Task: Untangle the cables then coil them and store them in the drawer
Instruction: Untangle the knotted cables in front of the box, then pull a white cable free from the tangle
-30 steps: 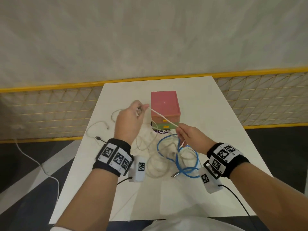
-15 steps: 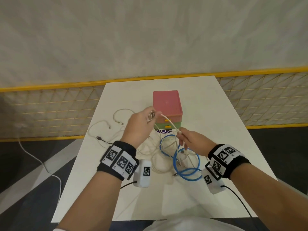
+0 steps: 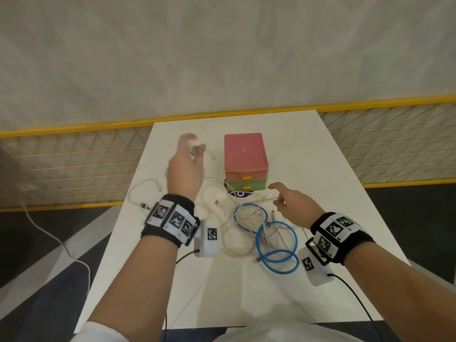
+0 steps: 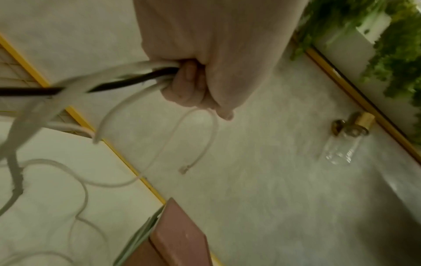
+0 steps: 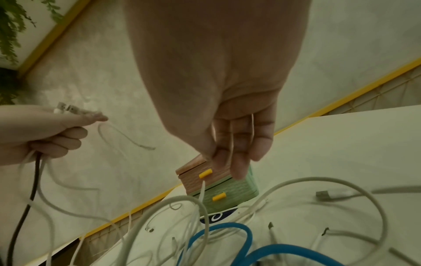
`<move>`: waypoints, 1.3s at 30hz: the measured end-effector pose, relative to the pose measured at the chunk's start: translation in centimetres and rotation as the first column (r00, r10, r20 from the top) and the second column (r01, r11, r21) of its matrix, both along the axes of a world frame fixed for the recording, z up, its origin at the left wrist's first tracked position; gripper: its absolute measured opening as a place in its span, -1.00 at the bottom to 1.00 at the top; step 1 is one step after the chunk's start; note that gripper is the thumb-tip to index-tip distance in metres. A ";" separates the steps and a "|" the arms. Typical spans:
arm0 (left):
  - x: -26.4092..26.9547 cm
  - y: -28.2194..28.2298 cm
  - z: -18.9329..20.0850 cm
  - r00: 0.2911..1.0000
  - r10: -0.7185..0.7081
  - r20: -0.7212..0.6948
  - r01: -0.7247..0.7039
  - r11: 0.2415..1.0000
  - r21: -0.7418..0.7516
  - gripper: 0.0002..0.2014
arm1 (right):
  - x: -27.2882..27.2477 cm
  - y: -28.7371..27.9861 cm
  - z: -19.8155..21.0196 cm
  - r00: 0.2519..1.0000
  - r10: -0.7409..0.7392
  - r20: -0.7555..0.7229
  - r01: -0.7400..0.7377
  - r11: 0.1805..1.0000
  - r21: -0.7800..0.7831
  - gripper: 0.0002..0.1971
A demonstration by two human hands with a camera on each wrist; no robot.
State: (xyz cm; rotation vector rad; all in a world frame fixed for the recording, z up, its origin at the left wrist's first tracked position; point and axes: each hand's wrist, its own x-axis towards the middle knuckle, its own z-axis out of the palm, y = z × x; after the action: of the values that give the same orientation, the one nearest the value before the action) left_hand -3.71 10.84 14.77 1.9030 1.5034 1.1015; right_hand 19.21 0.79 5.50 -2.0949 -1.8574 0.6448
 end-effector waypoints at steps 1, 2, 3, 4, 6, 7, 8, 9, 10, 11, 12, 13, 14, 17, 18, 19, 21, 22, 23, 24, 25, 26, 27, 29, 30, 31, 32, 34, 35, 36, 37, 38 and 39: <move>-0.4 0.6 0.4 0.997 0.039 0.071 -0.039 0.999 0.002 -0.61 | 0.2 0.0 -0.2 1.000 -0.015 0.011 0.015 1.000 0.005 -0.67; -0.8 0.9 0.7 0.994 0.043 0.098 -0.041 0.999 -0.019 -0.53 | 0.3 0.1 -0.3 0.999 -0.028 0.018 0.028 1.000 0.005 -0.72; -0.9 1.0 0.7 0.995 0.025 0.095 -0.022 0.999 -0.037 -0.51 | 0.5 0.1 -0.5 0.999 -0.038 0.016 0.038 0.999 0.002 -0.74; -0.9 1.1 0.6 0.997 0.001 0.081 0.002 0.999 -0.044 -0.54 | 0.5 0.1 -0.8 0.999 -0.046 0.010 0.046 0.999 -0.006 -0.76; -0.7 0.7 -0.4 0.997 -0.048 0.056 0.052 0.996 -0.071 -0.60 | 0.4 0.3 -1.4 0.999 -0.042 0.019 0.042 0.999 -0.023 -0.77; -0.6 0.4 -1.1 0.996 -0.078 0.052 0.083 0.992 -0.093 -0.59 | 0.3 0.3 -1.8 0.999 -0.034 0.031 0.035 0.999 -0.032 -0.77; -0.5 0.2 -1.9 0.993 -0.106 0.047 0.110 0.987 -0.114 -0.56 | 0.1 0.3 -2.1 0.999 -0.031 0.040 0.033 0.999 -0.041 -0.76; -0.5 0.0 -2.6 0.991 -0.128 0.041 0.132 0.982 -0.132 -0.54 | -0.2 0.4 -2.4 0.998 -0.043 0.034 0.044 0.998 -0.036 -0.76; -0.5 -0.3 -3.3 0.990 -0.140 0.034 0.143 0.979 -0.147 -0.53 | -0.5 0.5 -2.5 0.998 -0.065 0.010 0.065 0.998 -0.010 -0.77; -0.5 -0.5 -3.8 0.989 -0.147 0.031 0.150 0.974 -0.170 -0.54 | -0.9 0.6 -2.6 0.996 -0.080 -0.030 0.081 0.996 0.046 -0.78; -0.6 -0.6 -4.4 0.988 -0.148 0.032 0.152 0.969 -0.195 -0.55 | -1.5 0.9 -2.5 0.995 -0.070 -0.078 0.079 0.990 0.121 -0.80; -0.7 -0.7 -4.8 0.989 -0.148 0.031 0.151 0.963 -0.221 -0.57 | -2.3 1.2 -2.2 0.992 -0.029 -0.119 0.053 0.978 0.201 -0.82; -0.8 -0.8 -5.2 0.989 -0.145 0.026 0.147 0.959 -0.241 -0.57 | -3.1 1.7 -1.8 0.989 0.033 -0.142 0.006 0.965 0.262 -0.83; -1.2 -0.9 -5.6 0.992 -0.126 0.024 0.128 0.953 -0.273 -0.55 | -6.3 3.6 -0.6 0.967 0.227 -0.116 -0.184 0.936 0.299 -0.82; -1.5 -0.8 -5.8 0.993 -0.115 0.028 0.119 0.954 -0.276 -0.55 | -7.4 4.3 -0.5 0.960 0.268 -0.082 -0.235 0.929 0.284 -0.81; -1.7 -0.7 -5.8 0.994 -0.104 0.035 0.109 0.953 -0.281 -0.56 | -8.5 5.1 -0.8 0.955 0.292 -0.047 -0.270 0.926 0.264 -0.79; -2.2 -0.6 -5.9 0.996 -0.074 0.056 0.087 0.951 -0.297 -0.56 | -10.2 6.7 -1.9 0.956 0.293 0.013 -0.291 0.941 0.169 -0.76; -2.4 -0.6 -6.0 0.996 -0.059 0.070 0.078 0.949 -0.306 -0.56 | -10.9 7.5 -2.7 0.958 0.283 0.053 -0.287 0.953 0.100 -0.75; -2.6 -0.7 -5.9 0.995 -0.049 0.084 0.073 0.947 -0.312 -0.57 | -11.4 8.2 -3.5 0.954 0.283 0.101 -0.287 0.958 0.021 -0.74; -2.8 -0.7 -5.9 0.994 -0.042 0.098 0.071 0.946 -0.316 -0.57 | -11.8 8.6 -4.1 0.945 0.294 0.143 -0.288 0.956 -0.060 -0.74; -3.0 -0.8 -5.9 0.993 -0.040 0.111 0.074 0.945 -0.319 -0.57 | -12.0 8.9 -4.6 0.932 0.310 0.187 -0.291 0.949 -0.126 -0.73; -3.2 -0.8 -5.9 0.992 -0.039 0.120 0.076 0.944 -0.322 -0.57 | -12.2 9.2 -4.8 0.923 0.314 0.221 -0.281 0.945 -0.167 -0.72; -3.4 -0.9 -5.9 0.991 -0.038 0.126 0.078 0.943 -0.324 -0.57 | -12.2 9.4 -5.2 0.922 0.304 0.239 -0.265 0.947 -0.180 -0.72; -3.8 -1.0 -5.8 0.989 -0.035 0.141 0.080 0.941 -0.328 -0.60 | -12.2 9.6 -5.8 0.930 0.266 0.254 -0.223 0.957 -0.185 -0.71; -3.9 -1.0 -5.8 0.988 -0.035 0.150 0.084 0.940 -0.331 -0.61 | -12.3 9.7 -6.0 0.932 0.254 0.260 -0.211 0.960 -0.184 -0.70; -4.0 -1.1 -5.8 0.986 -0.038 0.160 0.090 0.939 -0.331 -0.61 | -12.3 9.8 -6.3 0.933 0.244 0.264 -0.200 0.962 -0.183 -0.69; -4.1 -1.1 -5.8 0.984 -0.043 0.171 0.099 0.938 -0.332 -0.61 | -12.4 9.9 -6.5 0.936 0.234 0.263 -0.188 0.964 -0.187 -0.69; -4.2 -1.0 -5.9 0.981 -0.053 0.187 0.113 0.937 -0.331 -0.60 | -12.6 9.8 -6.8 0.958 0.187 0.217 -0.150 0.973 -0.177 -0.69; -4.2 -0.9 -6.0 0.981 -0.051 0.186 0.112 0.936 -0.335 -0.59 | -12.6 9.7 -6.9 0.975 0.150 0.166 -0.125 0.980 -0.153 -0.68; -4.3 -0.7 -6.1 0.982 -0.045 0.181 0.106 0.935 -0.339 -0.58 | -12.6 9.7 -6.9 0.988 0.109 0.108 -0.097 0.989 -0.116 -0.69; -4.3 -0.6 -6.1 0.984 -0.036 0.176 0.096 0.935 -0.342 -0.58 | -12.6 9.6 -6.8 0.997 0.069 0.041 -0.067 0.996 -0.058 -0.71; -4.3 -0.5 -6.2 0.984 -0.023 0.176 0.082 0.936 -0.342 -0.59 | -12.6 9.5 -6.4 0.999 0.036 -0.031 -0.036 0.999 0.010 -0.74; -4.2 -0.4 -6.3 0.983 -0.006 0.184 0.070 0.937 -0.342 -0.59 | -12.5 9.3 -6.0 0.994 0.016 -0.104 -0.006 0.996 0.093 -0.78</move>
State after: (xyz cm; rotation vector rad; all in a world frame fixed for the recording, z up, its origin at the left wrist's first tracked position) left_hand -7.92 10.42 8.49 1.5423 1.4426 0.8941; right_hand 6.67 10.09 -0.49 -1.9559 -1.8077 0.6453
